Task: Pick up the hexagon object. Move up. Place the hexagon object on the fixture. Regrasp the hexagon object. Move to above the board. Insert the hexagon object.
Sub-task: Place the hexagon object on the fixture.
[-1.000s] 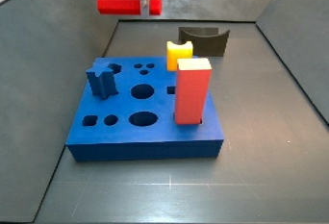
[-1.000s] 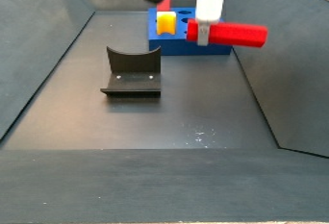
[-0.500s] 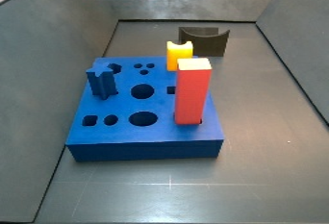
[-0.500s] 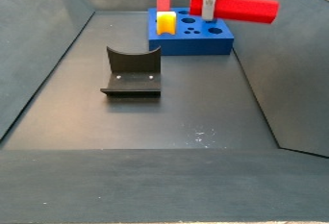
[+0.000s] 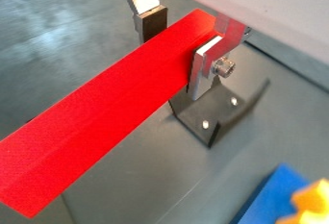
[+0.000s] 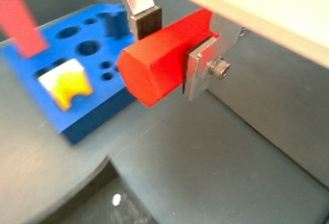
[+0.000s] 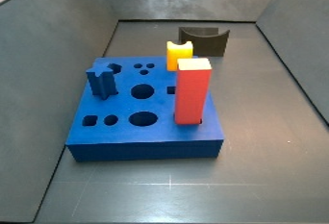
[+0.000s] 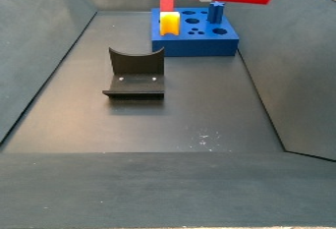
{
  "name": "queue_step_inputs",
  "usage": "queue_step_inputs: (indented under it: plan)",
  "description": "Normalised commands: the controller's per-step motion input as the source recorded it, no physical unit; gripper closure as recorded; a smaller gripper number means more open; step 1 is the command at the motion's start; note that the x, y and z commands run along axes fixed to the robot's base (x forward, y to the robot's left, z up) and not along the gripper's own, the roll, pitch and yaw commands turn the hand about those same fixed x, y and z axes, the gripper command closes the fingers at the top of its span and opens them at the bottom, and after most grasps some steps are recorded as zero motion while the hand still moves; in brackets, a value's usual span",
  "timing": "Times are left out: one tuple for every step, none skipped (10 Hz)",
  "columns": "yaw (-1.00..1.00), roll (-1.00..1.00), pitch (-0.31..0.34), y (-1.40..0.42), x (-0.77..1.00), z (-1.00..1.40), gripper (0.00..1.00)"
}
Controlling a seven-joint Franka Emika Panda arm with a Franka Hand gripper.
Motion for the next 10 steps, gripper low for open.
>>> queue_step_inputs:
  plan:
    - [1.00,-0.03,-0.028,0.05,1.00,0.18,1.00]
    - [1.00,-0.03,-0.021,0.05,1.00,0.15,1.00]
    - [1.00,-0.03,-0.016,0.04,1.00,0.13,1.00]
    - [1.00,-0.04,-0.010,0.04,1.00,0.11,1.00]
    - [1.00,-0.04,-0.006,0.04,1.00,0.10,1.00]
    - [1.00,-0.04,0.000,0.03,1.00,0.08,1.00]
    - [1.00,-0.05,0.005,0.03,1.00,0.07,1.00]
    - [1.00,-0.05,0.012,0.02,1.00,0.05,1.00]
    - [1.00,-0.05,0.017,0.02,1.00,0.05,1.00]
    - [1.00,-0.06,0.023,0.02,1.00,0.03,1.00]
